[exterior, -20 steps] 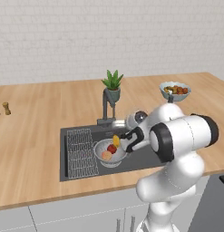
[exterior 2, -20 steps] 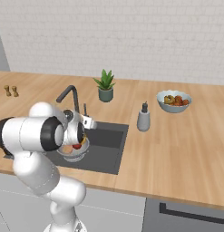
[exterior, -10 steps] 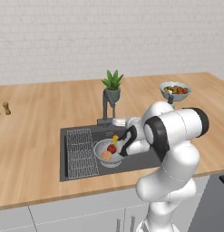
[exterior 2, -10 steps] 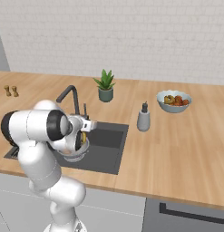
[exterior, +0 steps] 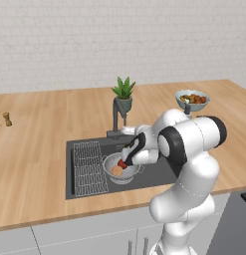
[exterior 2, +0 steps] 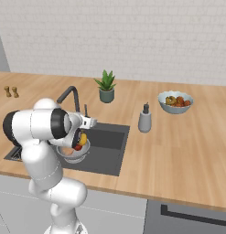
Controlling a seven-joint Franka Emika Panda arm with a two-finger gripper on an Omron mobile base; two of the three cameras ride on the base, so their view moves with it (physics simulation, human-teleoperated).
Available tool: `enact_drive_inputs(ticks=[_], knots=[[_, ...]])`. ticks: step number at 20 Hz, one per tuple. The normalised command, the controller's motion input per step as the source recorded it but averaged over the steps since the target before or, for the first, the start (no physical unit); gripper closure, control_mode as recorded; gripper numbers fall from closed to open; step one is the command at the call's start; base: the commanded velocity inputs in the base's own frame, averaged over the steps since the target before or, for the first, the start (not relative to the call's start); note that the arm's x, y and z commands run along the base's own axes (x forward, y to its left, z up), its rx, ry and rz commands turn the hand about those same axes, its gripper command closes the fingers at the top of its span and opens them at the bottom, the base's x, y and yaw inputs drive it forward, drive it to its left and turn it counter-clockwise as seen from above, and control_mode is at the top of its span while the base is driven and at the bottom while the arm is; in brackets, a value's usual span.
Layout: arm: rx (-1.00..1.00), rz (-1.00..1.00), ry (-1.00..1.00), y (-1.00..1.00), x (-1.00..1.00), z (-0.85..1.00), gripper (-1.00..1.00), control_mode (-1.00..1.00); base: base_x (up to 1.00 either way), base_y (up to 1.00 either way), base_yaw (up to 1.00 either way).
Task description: Put the colander in the sink, put the mango, peach, apple in the colander, and turn on the sink faucet and pour water over the colander.
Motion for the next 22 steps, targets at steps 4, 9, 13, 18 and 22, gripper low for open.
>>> enact_drive_inputs(ticks=[4, 9, 13, 18, 22], knots=[[0.0, 0.01, 0.0, 0.0, 0.27, -0.01, -1.0, -1.0, 0.0, 0.0, 0.0], [-0.02, 0.1, -0.01, -0.07, 0.26, -0.16, -1.0, -1.0, 0.0, 0.0, 0.0], [-0.03, 0.16, -0.01, -0.22, 0.13, -0.28, -1.0, -1.0, 0.0, 0.0, 0.0], [0.0, 0.01, -0.1, -0.35, 0.18, -0.28, -1.0, -1.0, 0.0, 0.0, 0.0], [0.0, 0.0, -0.1, -0.05, 0.33, -0.21, -1.0, -1.0, 0.0, 0.0, 0.0]])
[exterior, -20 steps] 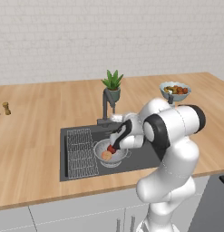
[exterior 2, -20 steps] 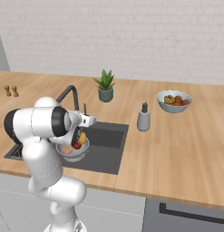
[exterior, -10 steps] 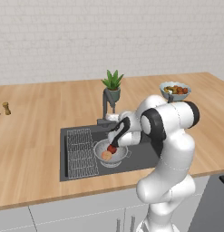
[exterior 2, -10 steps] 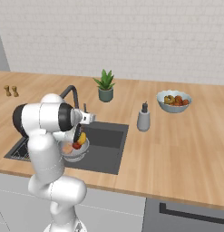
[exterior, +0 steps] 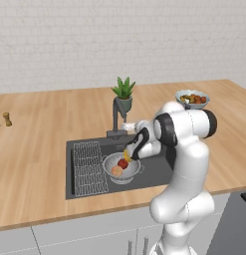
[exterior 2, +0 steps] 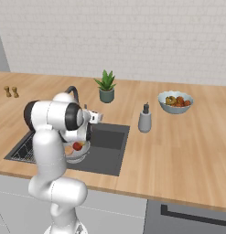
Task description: Put the colander in the sink, put the mango, peach, apple in the colander, and turn on the sink faucet and pour water over the colander.
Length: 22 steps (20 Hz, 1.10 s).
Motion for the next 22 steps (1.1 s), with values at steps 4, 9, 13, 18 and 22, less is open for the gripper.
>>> enact_drive_inputs(ticks=[4, 9, 13, 18, 22], knots=[[0.0, 0.0, -0.09, 0.0, 0.18, -0.16, -1.0, -1.0, 0.0, 0.0, 0.0], [0.0, 0.0, -0.02, 0.01, 0.0, -0.14, -1.0, -1.0, 0.0, 0.0, 0.0], [0.0, 0.0, -0.02, 0.09, 0.03, -0.1, -1.0, -1.0, 0.0, 0.0, 0.0], [0.0, 0.0, 0.0, 0.23, 0.13, 0.0, -1.0, -1.0, 0.0, 0.0, 0.0], [0.0, 0.0, 0.0, 0.06, 0.11, 0.0, -1.0, -1.0, 0.0, 0.0, 0.0]])
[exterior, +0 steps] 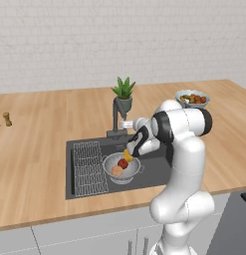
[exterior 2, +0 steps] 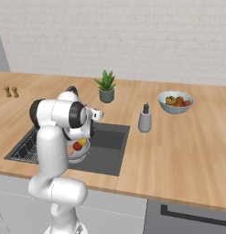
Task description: Put the colander in the sink, put the mango, peach, apple in the colander, and turn on the sink faucet and pour water over the colander.
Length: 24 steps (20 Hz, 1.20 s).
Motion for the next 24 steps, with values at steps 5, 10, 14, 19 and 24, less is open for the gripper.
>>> enact_drive_inputs(ticks=[5, 10, 14, 19, 24], knots=[[0.0, 0.0, 0.0, 0.0, 0.21, 0.0, -1.0, -1.0, 0.0, 0.0, 0.0], [0.0, 0.0, 0.0, 0.01, 0.17, 0.0, -1.0, -1.0, 0.0, 0.0, 0.0], [0.0, 0.0, 0.0, 0.0, 0.12, 0.0, -1.0, -1.0, 0.0, 0.0, 0.0], [0.0, 0.0, 0.0, 0.0, 0.06, 0.0, -1.0, -1.0, 0.0, 0.0, 0.0], [0.0, 0.01, 0.0, 0.0, 0.0, 0.0, -1.0, -1.0, 0.0, 0.0, 0.0]])
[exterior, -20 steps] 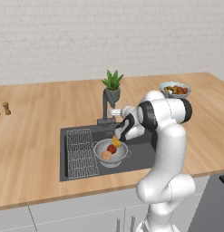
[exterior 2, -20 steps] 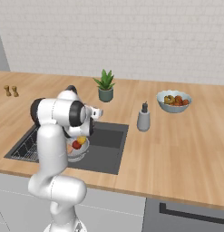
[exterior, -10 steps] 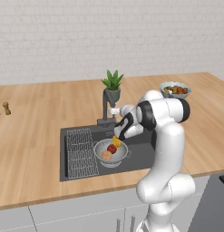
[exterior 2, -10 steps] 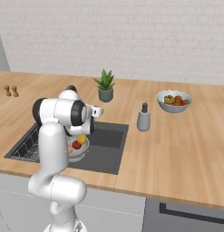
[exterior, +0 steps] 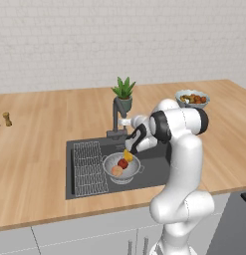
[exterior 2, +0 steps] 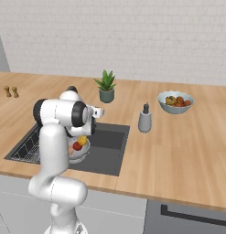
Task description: Put the colander in the sink, put the mango, peach, apple in the colander, and turn on the sink faucet and pour water over the colander.
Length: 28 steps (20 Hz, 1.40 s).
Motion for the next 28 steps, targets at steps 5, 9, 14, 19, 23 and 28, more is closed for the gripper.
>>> enact_drive_inputs(ticks=[5, 9, 14, 19, 23, 28], knots=[[0.0, 0.07, 0.0, 0.01, 0.0, 0.0, -1.0, -1.0, 0.0, 0.0, 0.0], [0.0, 0.02, 0.0, 0.0, 0.08, 0.0, -1.0, -1.0, 0.0, 0.0, 0.0], [0.0, 0.0, 0.0, 0.0, 0.11, 0.0, -1.0, -1.0, 0.0, 0.0, 0.0], [0.0, 0.0, 0.0, 0.0, 0.07, 0.0, -1.0, -1.0, 0.0, 0.0, 0.0], [0.0, 0.0, 0.0, 0.0, 0.08, 0.0, -1.0, -1.0, 0.0, 0.0, 0.0], [0.0, 0.0, 0.0, 0.0, 0.04, 0.0, -1.0, -1.0, 0.0, 0.0, 0.0]])
